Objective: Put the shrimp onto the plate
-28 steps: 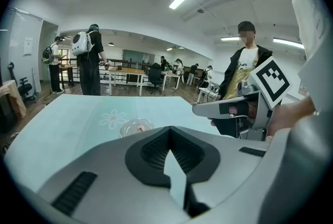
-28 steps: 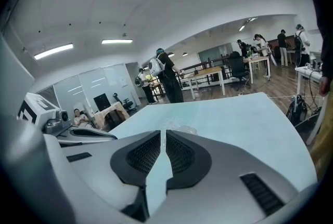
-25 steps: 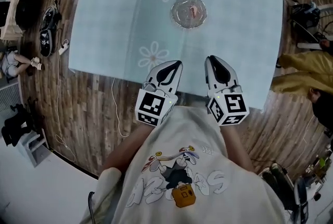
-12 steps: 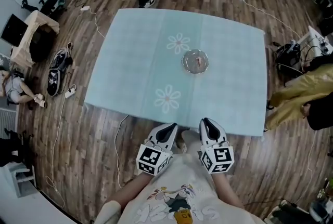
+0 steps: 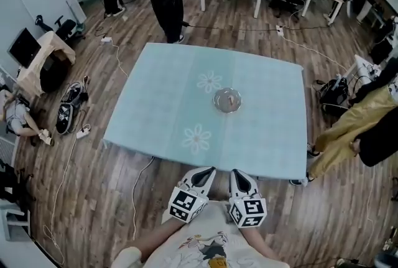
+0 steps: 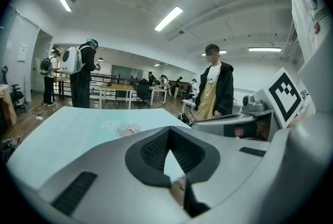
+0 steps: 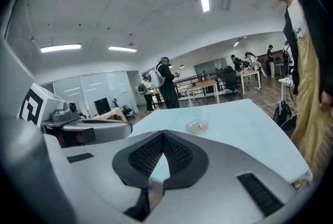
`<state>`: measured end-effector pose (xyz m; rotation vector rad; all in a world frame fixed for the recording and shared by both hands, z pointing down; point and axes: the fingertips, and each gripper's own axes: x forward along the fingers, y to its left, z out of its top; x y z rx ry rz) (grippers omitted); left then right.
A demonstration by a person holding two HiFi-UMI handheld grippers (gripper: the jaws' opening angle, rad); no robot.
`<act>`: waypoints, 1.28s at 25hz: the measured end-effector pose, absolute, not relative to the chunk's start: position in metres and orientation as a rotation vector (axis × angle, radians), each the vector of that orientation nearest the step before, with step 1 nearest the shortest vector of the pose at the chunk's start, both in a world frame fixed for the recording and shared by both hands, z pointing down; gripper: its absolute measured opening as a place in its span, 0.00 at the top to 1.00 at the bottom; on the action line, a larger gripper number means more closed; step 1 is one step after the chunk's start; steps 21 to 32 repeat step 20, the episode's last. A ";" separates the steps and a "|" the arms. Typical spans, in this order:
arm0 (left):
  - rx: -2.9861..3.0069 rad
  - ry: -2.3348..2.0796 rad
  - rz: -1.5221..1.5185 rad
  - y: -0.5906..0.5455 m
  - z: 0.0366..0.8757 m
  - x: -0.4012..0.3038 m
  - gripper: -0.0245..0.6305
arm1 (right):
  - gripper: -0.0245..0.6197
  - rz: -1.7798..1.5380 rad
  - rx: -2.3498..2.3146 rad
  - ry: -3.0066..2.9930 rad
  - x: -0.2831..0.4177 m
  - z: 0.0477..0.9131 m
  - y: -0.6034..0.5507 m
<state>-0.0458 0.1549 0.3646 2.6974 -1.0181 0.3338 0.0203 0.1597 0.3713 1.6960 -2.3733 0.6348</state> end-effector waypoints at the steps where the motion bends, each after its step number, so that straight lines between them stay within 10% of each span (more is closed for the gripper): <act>1: 2.707 -1.009 0.326 0.157 0.361 -0.043 0.96 | 0.93 0.626 1.698 -2.376 0.021 0.369 0.160; 32: 2.682 -0.987 0.321 0.181 0.378 -0.059 0.96 | 0.93 0.696 1.686 -2.352 0.002 0.384 0.184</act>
